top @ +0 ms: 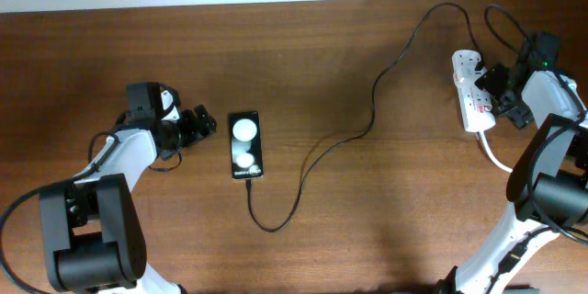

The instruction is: Plug charger to phone and switch on socket

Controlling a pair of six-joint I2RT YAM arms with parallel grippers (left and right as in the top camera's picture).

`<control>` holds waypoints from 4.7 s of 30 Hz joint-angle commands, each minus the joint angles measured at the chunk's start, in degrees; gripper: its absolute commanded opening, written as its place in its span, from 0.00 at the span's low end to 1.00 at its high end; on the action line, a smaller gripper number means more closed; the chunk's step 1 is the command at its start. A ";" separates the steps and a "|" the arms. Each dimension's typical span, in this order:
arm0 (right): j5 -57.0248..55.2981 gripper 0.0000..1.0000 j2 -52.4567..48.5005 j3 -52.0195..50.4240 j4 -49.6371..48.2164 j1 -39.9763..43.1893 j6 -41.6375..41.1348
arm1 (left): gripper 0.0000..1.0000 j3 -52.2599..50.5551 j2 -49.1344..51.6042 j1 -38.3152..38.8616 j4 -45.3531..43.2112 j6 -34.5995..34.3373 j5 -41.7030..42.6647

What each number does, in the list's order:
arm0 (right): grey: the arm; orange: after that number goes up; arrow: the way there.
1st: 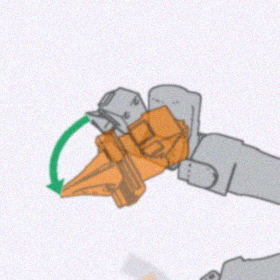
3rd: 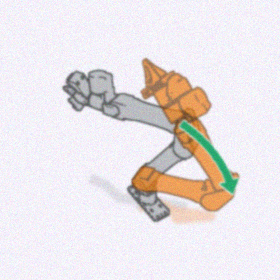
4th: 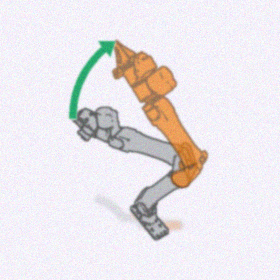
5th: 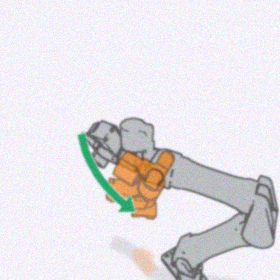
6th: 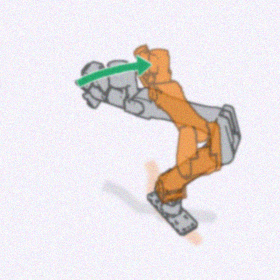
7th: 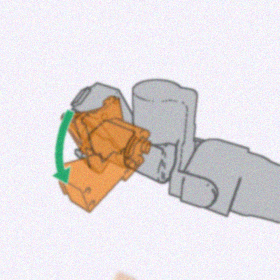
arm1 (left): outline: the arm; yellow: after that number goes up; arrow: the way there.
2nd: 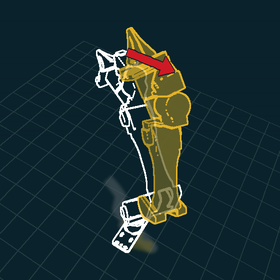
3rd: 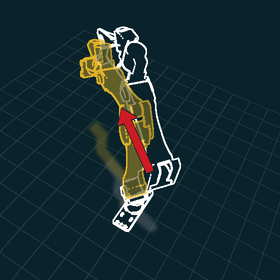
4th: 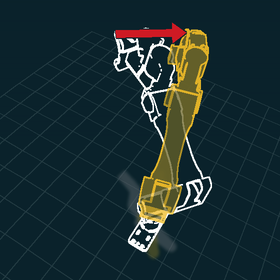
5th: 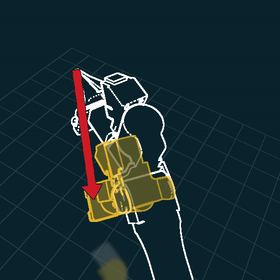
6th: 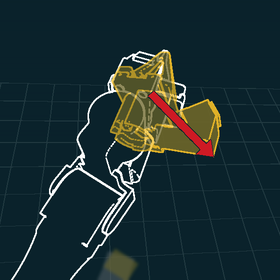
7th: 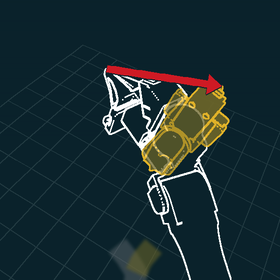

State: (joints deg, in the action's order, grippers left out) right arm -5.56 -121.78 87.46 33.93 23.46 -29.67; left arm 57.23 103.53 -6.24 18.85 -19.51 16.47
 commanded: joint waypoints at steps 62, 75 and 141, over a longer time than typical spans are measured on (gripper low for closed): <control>0.17 0.99 -1.60 -3.23 7.23 -4.66 14.45 | 0.99 0.02 1.05 -0.31 0.31 -0.76 -0.42; 0.17 0.99 -1.60 -3.23 7.23 -4.66 14.45 | 0.99 0.02 -6.51 -0.31 0.31 -0.76 -0.42; 0.17 0.99 -1.60 -3.23 7.23 -4.66 14.45 | 0.99 -50.40 -33.38 15.45 -51.12 20.39 -2.67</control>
State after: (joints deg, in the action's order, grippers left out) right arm -5.04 -121.58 85.27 40.71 18.92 -15.81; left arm 11.46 73.73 8.99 -29.74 0.08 14.37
